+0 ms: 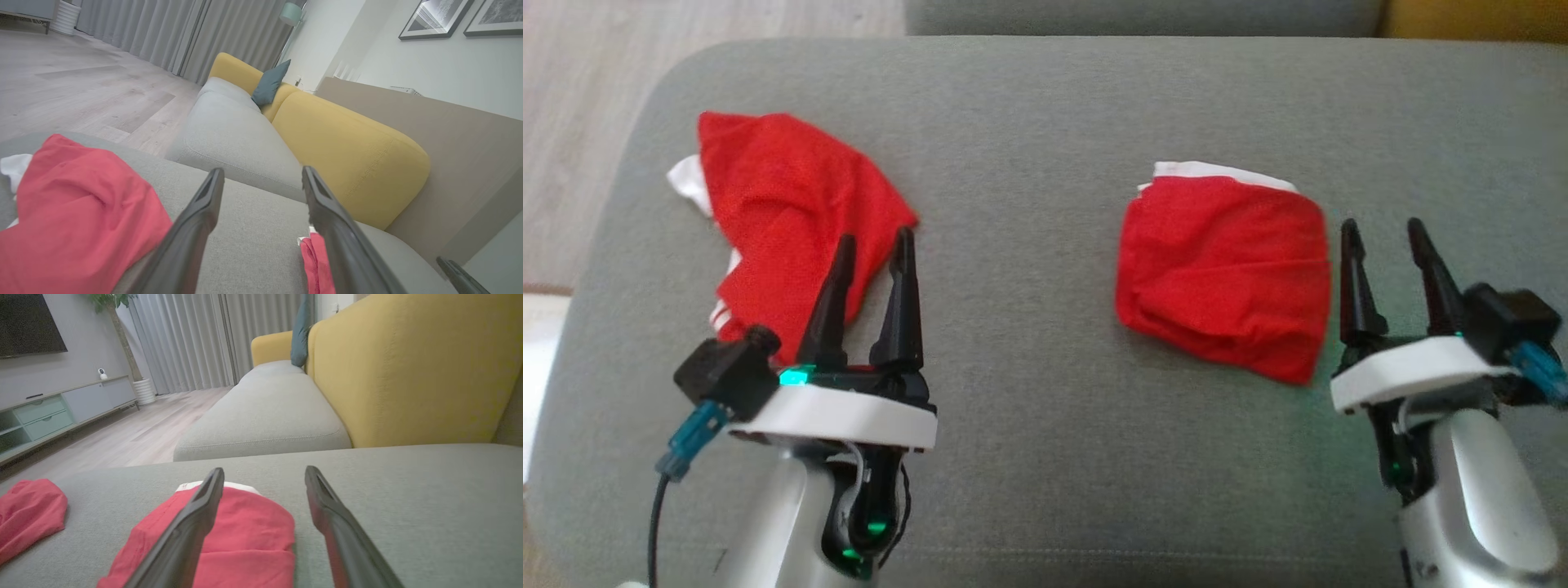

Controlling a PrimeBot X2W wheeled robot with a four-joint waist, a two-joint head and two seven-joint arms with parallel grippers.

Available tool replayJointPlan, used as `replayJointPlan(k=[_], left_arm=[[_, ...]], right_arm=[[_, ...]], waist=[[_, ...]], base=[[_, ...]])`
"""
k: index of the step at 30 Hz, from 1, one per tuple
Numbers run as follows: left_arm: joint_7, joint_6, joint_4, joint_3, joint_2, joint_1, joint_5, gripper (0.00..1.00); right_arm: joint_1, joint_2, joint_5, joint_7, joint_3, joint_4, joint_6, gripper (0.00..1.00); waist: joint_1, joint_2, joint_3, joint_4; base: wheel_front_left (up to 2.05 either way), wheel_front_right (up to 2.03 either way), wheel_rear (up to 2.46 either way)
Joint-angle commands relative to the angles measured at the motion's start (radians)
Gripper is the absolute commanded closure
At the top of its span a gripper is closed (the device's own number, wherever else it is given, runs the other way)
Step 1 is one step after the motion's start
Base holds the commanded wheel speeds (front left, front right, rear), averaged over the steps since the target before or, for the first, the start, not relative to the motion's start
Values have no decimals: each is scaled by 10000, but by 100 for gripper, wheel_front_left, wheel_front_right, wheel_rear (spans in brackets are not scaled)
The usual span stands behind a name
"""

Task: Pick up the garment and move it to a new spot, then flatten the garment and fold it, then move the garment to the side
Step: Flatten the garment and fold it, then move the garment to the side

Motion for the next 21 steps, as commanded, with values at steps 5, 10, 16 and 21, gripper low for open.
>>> replayJointPlan(k=[5,10,16,21], left_arm=[[-76,-217,-455,611,72,-474,415,0],[-76,-340,-437,659,72,-426,776,0],[-76,-520,-219,677,72,-238,1306,0],[-76,-531,-261,664,72,-258,1310,0]], right_arm=[[689,-12,-269,-360,33,-1744,37,0],[1144,-12,-563,-460,81,-2075,37,0],[1346,-12,-472,-544,155,-2045,37,0],[1247,-12,-393,-551,125,-2017,37,0]], waist=[[0,-1,4,-805],[0,-1,36,-1047],[0,-1,64,-1257],[0,-1,229,-1255]], base=[[0,0,0],[0,0,0],[0,0,0],[0,0,0]])
